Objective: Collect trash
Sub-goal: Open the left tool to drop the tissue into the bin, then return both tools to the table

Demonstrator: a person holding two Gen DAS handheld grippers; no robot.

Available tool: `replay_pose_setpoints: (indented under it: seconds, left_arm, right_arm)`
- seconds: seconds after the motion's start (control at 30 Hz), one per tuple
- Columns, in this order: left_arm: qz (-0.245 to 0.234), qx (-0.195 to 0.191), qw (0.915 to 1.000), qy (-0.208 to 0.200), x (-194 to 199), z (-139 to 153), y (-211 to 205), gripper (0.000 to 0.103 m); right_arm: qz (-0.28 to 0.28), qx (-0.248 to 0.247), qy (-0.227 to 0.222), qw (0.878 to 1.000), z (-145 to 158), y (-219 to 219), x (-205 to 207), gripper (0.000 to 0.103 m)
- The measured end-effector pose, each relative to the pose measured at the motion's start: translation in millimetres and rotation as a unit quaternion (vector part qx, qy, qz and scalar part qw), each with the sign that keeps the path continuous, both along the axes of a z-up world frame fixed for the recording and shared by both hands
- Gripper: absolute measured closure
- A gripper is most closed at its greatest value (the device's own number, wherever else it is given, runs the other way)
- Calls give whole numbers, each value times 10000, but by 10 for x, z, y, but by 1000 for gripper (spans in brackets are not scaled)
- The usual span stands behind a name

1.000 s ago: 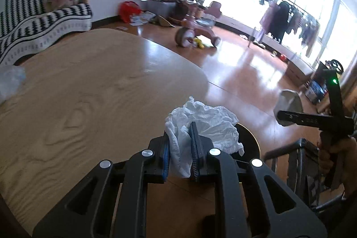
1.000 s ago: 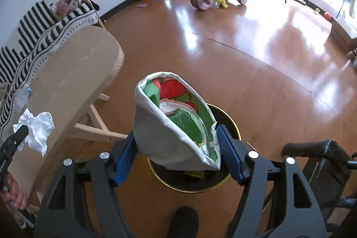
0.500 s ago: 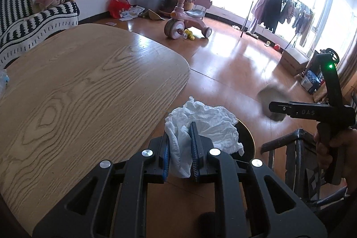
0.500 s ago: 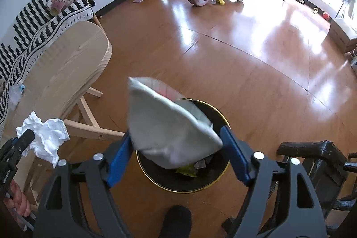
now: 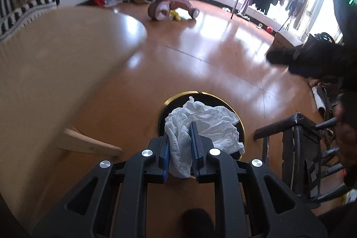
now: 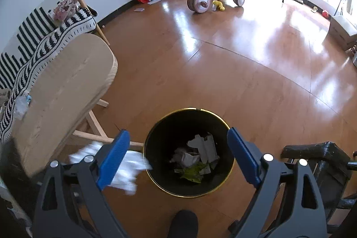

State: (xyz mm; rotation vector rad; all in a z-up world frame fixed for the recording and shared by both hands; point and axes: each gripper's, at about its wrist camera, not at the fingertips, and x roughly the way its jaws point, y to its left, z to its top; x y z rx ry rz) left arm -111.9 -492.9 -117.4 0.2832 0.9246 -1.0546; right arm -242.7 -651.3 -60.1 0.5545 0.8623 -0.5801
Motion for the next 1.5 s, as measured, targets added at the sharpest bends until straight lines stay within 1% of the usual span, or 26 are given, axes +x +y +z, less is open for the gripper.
replay_pose_setpoints:
  seconds: [0.17, 0.33, 0.4, 0.47, 0.53, 0.57, 0.63, 0.7, 0.73, 0.8, 0.9, 0.93, 1.03, 1.1, 1.13, 1.2, 1.23, 1.27, 1.3, 1.33, 1.4, 1.47, 1.5]
  left_arm:
    - [20, 54, 9996, 292, -91, -304, -319, 87]
    - [-147, 162, 9988, 439, -138, -474, -532, 86]
    - [-131, 188, 9990, 384, -150, -505, -580, 76]
    - [-151, 154, 9990, 403, -144, -512, -602, 48]
    - [-121, 86, 9990, 415, -144, -508, -606, 40]
    - [-115, 87, 9990, 412, -144, -511, -616, 38]
    - [-143, 99, 9990, 411, -142, -501, -617, 37]
    - [-136, 90, 9991, 378, -124, -447, -578, 33]
    - [-125, 65, 9993, 354, -92, -385, -524, 29]
    - [-84, 10, 9995, 314, -17, -261, -408, 28]
    - [107, -130, 9997, 189, 196, 44, -61, 23]
    - [241, -177, 9995, 86, 330, 197, 135, 21]
    - [559, -214, 9980, -225, 679, 516, 588, 20]
    - [978, -150, 9931, -635, 1044, 748, 1079, 16]
    - [1103, -128, 9912, -724, 1155, 799, 1225, 15]
    - [1538, -30, 9832, -987, 1547, 935, 1707, 14]
    - [1769, 27, 9778, -1121, 1713, 971, 1923, 13]
    - [2084, 98, 9699, -1257, 1946, 1003, 2204, 13]
    - [2305, 130, 9642, -1305, 2117, 1014, 2401, 13]
    - [2592, 158, 9564, -1340, 2357, 1018, 2651, 13]
    - [3022, 234, 9417, -1457, 2674, 1032, 2926, 13]
    - [3294, 211, 9290, -1674, 2949, 1031, 3143, 13]
    - [3316, 208, 9282, -1676, 3071, 1020, 3202, 13]
  right_arm:
    - [40, 21, -99, 9999, 64, -15, 27, 17]
    - [42, 34, -185, 9998, 107, -49, 33, 17]
    - [47, 48, -200, 9998, 115, -63, 37, 17]
    - [37, 58, -214, 9997, 123, -79, 35, 17]
    - [39, 44, -227, 9997, 132, -90, 28, 17]
    - [35, 44, -236, 9997, 134, -93, 25, 17]
    - [20, 46, -260, 9996, 143, -94, 26, 17]
    - [45, 39, -278, 9996, 153, -79, 54, 17]
    - [66, 37, -283, 9996, 149, -81, 70, 17]
    - [157, 76, -318, 9993, 158, -42, 147, 17]
    - [363, 87, -385, 9986, 207, 64, 305, 16]
    - [465, 80, -420, 9980, 237, 140, 395, 16]
    - [781, 76, -470, 9958, 301, 385, 686, 15]
    - [1060, 34, -447, 9934, 325, 607, 914, 15]
    - [1159, 17, -440, 9923, 335, 680, 995, 15]
    - [1385, 3, -398, 9896, 324, 883, 1200, 15]
    - [1515, -9, -350, 9878, 316, 1005, 1328, 15]
    - [1607, -22, -319, 9865, 315, 1098, 1437, 15]
    - [1719, -39, -280, 9847, 308, 1221, 1574, 15]
    - [1781, -44, -261, 9837, 303, 1283, 1651, 15]
    - [1975, -71, -182, 9801, 271, 1485, 1878, 15]
    - [2103, -90, -114, 9775, 230, 1623, 2022, 15]
    - [2153, -102, -81, 9765, 209, 1692, 2098, 15]
